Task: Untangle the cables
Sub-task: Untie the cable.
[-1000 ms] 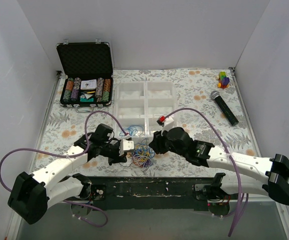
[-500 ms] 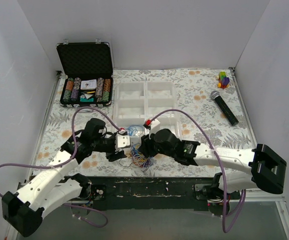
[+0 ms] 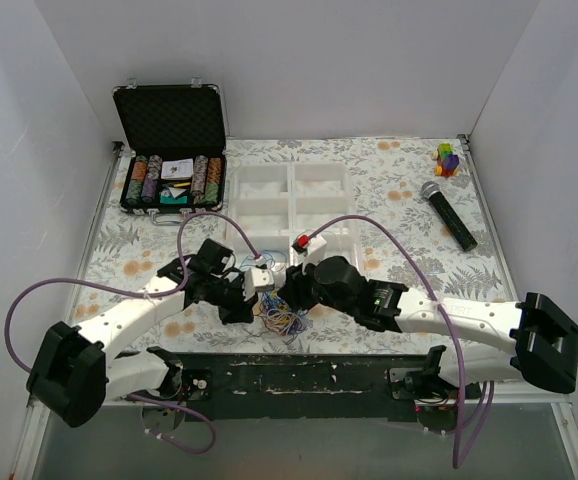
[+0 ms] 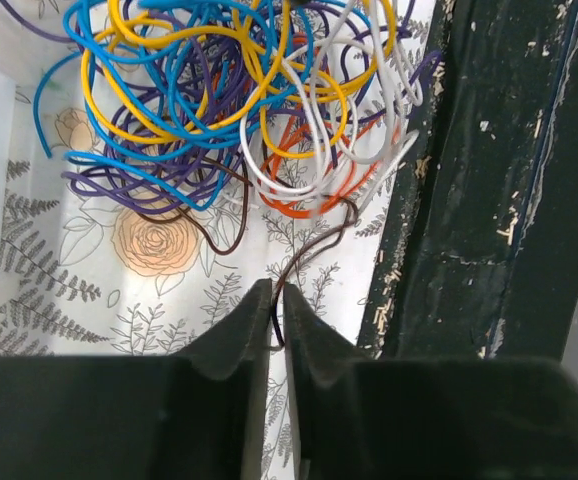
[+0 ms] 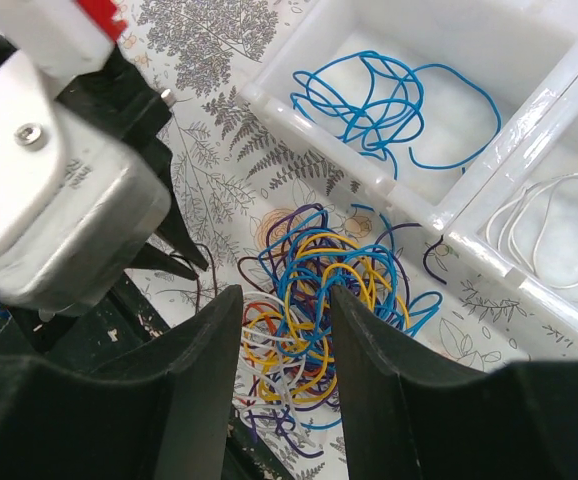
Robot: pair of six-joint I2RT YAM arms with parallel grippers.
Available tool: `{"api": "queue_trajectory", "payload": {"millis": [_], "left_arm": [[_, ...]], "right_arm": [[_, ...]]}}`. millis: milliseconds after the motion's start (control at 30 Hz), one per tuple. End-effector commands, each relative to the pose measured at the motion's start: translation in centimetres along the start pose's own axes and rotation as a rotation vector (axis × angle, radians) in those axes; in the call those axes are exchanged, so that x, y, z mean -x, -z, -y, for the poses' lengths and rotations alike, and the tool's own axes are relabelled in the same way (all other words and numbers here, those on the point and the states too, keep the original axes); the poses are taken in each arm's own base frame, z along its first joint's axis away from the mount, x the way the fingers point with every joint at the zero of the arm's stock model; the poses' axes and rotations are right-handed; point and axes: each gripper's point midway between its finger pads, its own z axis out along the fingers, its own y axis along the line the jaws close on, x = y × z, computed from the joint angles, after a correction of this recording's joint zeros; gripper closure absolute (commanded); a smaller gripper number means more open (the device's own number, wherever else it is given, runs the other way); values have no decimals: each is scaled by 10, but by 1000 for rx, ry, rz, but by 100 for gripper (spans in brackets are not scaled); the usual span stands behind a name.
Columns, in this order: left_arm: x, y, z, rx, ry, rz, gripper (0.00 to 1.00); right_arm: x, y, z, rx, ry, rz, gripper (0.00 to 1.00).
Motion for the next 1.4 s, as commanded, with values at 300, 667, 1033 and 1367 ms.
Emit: {"api": "queue_trajectory", "payload": {"millis": [300, 667, 1033, 1367], "left_arm": [[85, 71, 8, 108, -290, 193, 100], [181, 180, 59, 212, -580, 440, 100], [289, 314, 83, 629, -850, 866, 100], [354, 436, 95, 1139, -1099, 1163, 99]], "right_arm": [[-23, -22, -14, 59, -30, -38, 53], [-103, -38, 7, -2, -81, -214, 56], [-145, -42, 24, -128, -108, -330, 61], [-156, -29, 36, -204, -136, -352, 63]]}}
